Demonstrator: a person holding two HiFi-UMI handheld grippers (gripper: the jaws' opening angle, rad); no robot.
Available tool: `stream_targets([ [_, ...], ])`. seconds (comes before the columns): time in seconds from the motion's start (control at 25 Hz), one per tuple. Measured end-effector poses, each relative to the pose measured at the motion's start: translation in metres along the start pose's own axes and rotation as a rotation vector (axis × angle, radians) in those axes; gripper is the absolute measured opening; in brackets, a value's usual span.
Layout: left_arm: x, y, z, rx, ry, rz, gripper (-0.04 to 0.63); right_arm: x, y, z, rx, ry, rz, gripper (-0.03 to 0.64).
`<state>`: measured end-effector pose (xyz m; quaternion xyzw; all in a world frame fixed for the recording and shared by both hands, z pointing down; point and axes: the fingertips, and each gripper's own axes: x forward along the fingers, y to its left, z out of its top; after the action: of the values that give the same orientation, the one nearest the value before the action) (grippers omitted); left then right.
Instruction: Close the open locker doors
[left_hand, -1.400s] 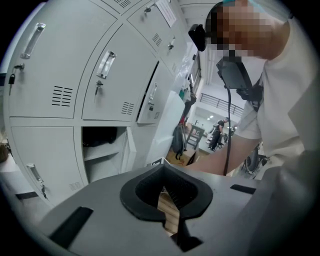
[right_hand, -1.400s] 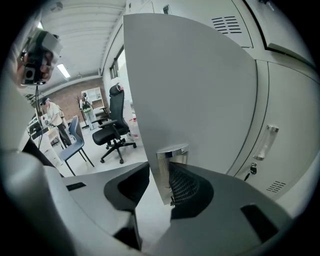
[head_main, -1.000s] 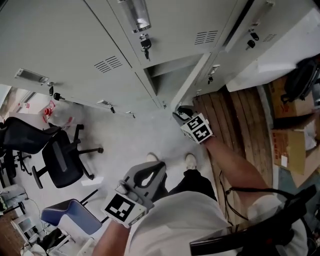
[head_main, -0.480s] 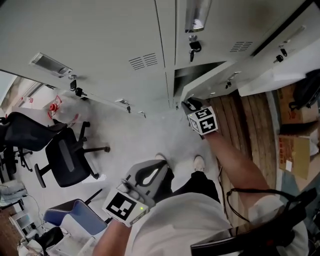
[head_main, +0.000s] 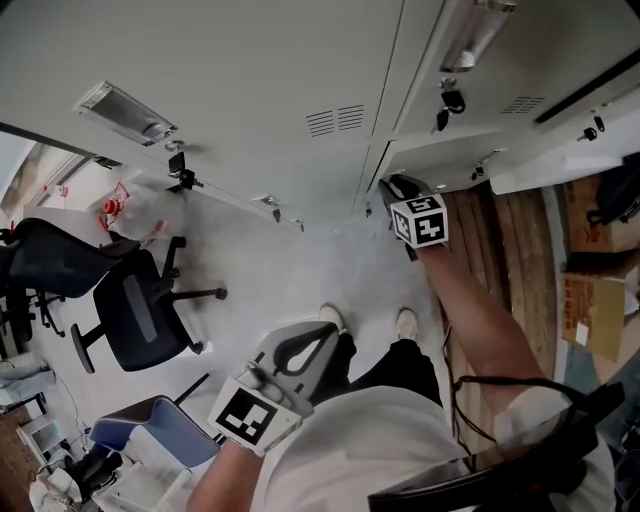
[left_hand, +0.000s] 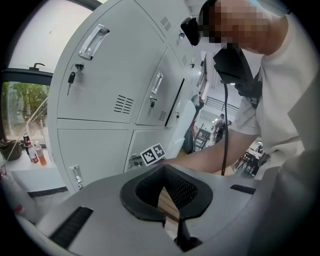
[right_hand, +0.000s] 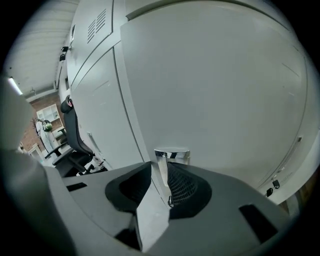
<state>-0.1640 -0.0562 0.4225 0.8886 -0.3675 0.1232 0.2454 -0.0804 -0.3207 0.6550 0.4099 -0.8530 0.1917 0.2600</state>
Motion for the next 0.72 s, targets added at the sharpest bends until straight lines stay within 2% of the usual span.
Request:
stream_targets([
  [0.36, -0.010, 0.015, -0.007, -0.026, 0.002, -0.004, 0.011, 0.014, -0.008, 0.013, 0.025, -0.015, -0.045, 0.080],
  [0.72, -0.012, 0.020, -0.010, -0.038, 0.000, -0.014, 0.011, 0.016, -0.008, 0.014, 0.014, 0.003, -0.045, 0.078],
])
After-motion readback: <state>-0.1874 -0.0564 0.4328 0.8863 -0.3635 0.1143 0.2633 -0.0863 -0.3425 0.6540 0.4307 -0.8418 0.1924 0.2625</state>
